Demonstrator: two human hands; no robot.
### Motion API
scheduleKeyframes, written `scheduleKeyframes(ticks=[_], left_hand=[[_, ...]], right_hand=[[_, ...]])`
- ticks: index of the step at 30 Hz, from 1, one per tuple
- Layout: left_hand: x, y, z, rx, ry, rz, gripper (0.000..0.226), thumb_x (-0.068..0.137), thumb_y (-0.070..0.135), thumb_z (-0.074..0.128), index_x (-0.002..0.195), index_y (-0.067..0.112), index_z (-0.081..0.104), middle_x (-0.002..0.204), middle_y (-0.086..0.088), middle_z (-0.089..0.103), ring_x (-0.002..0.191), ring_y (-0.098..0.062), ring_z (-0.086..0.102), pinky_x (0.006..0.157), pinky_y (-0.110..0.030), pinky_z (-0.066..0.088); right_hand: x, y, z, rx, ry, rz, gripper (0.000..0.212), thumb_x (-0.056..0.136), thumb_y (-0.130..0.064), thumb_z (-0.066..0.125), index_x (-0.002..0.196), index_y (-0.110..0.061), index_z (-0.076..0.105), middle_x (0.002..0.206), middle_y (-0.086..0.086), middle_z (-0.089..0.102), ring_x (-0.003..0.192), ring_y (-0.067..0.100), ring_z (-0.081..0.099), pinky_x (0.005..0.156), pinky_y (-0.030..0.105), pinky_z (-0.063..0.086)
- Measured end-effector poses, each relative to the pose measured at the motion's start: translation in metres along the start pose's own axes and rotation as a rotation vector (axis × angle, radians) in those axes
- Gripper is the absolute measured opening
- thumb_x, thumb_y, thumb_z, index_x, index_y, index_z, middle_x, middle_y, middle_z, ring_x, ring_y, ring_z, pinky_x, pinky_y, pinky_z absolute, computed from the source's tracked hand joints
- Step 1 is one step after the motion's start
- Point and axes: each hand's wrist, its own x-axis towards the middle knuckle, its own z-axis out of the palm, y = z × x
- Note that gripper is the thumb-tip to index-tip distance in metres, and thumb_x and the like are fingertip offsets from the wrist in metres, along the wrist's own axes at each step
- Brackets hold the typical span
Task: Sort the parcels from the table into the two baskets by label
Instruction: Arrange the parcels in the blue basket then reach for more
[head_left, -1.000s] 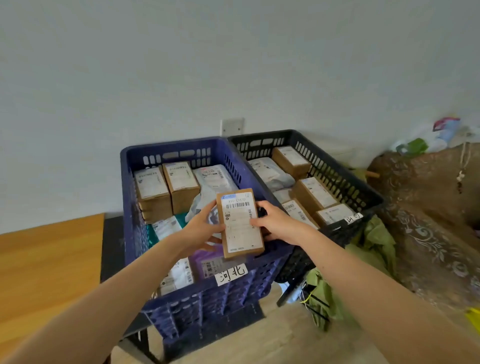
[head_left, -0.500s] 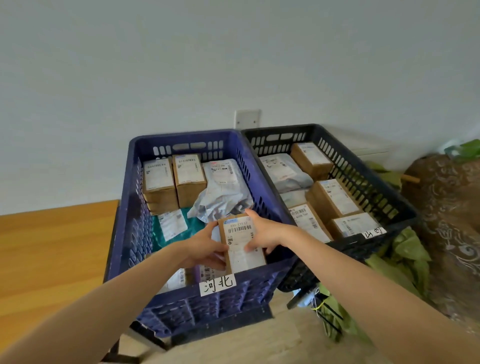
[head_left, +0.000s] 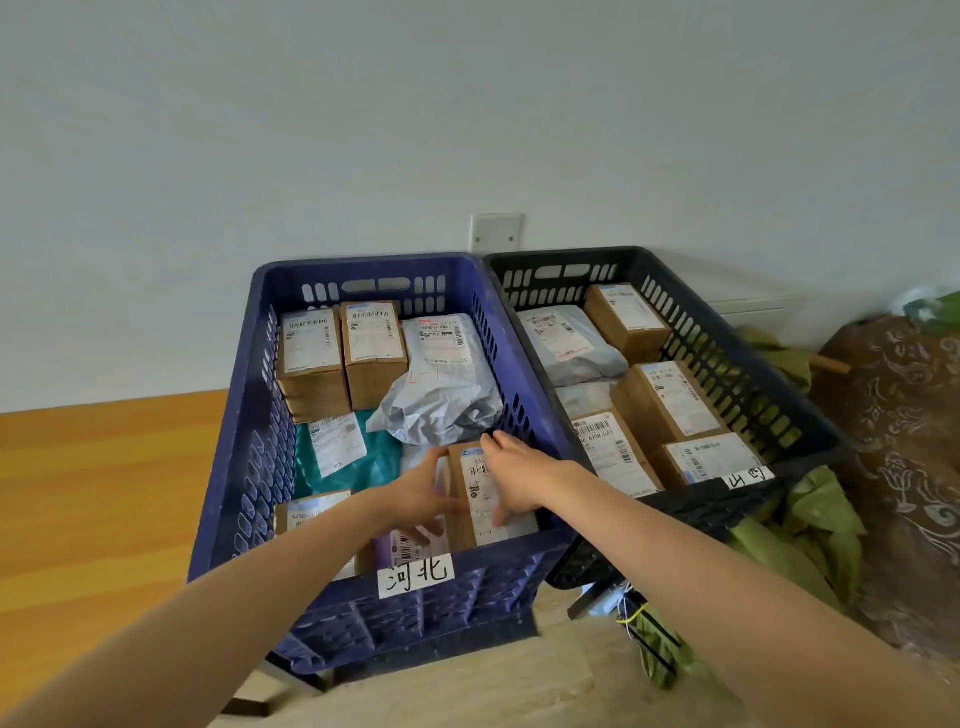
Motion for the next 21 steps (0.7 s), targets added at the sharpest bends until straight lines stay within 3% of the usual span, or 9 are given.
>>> scheduleKeyframes(ticks=[6, 10, 14, 18, 21], left_hand=[[-0.006, 0.005, 0.003, -0.037, -0.003, -0.005, 0.083, 0.091, 0.025, 0.066, 0.148, 0.041, 0.008, 0.122, -0.011, 0.059, 0.093, -0.025, 0.067, 0.071, -0.035, 0.059], [-0.013, 0.011, -0.004, -0.097, 0.037, -0.002, 0.082, 0.091, 0.019, 0.066, 0.150, 0.035, 0.010, 0.120, -0.013, 0.062, 0.097, -0.026, 0.067, 0.080, -0.039, 0.058], [-0.027, 0.011, -0.027, -0.202, 0.180, 0.052, 0.078, 0.092, 0.010, 0.062, 0.152, 0.029, 0.014, 0.115, -0.015, 0.063, 0.084, -0.023, 0.063, 0.073, -0.036, 0.056], [-0.052, 0.005, -0.062, -0.324, 0.333, 0.083, 0.064, 0.094, 0.010, 0.059, 0.147, 0.025, 0.026, 0.110, -0.005, 0.059, 0.090, -0.020, 0.062, 0.074, -0.034, 0.055], [-0.075, -0.005, -0.089, -0.430, 0.475, 0.116, 0.061, 0.096, 0.012, 0.057, 0.148, 0.026, 0.028, 0.112, -0.002, 0.059, 0.100, -0.022, 0.064, 0.080, -0.034, 0.056]], right_hand=[[0.004, 0.002, -0.007, 0.069, 0.004, -0.036, 0.115, 0.077, -0.023, 0.081, 0.155, -0.014, -0.004, 0.162, 0.006, -0.011, 0.150, 0.027, 0.003, 0.119, 0.044, 0.020], [0.006, -0.001, -0.020, 0.106, 0.039, -0.088, 0.104, 0.079, -0.022, 0.079, 0.154, -0.012, 0.008, 0.162, 0.005, 0.005, 0.147, 0.026, 0.016, 0.117, 0.041, 0.027], [0.015, -0.014, -0.037, 0.234, 0.122, -0.184, 0.078, 0.083, -0.024, 0.074, 0.146, -0.008, 0.031, 0.149, 0.009, 0.035, 0.132, 0.025, 0.042, 0.103, 0.035, 0.040], [0.029, -0.042, -0.046, 0.424, 0.239, -0.277, 0.077, 0.088, -0.028, 0.069, 0.151, -0.015, 0.027, 0.154, 0.006, 0.033, 0.133, 0.022, 0.042, 0.104, 0.031, 0.039], [0.037, -0.076, -0.050, 0.513, 0.301, -0.355, 0.068, 0.091, -0.031, 0.065, 0.149, -0.019, 0.031, 0.151, 0.006, 0.037, 0.115, 0.016, 0.054, 0.090, 0.027, 0.046]])
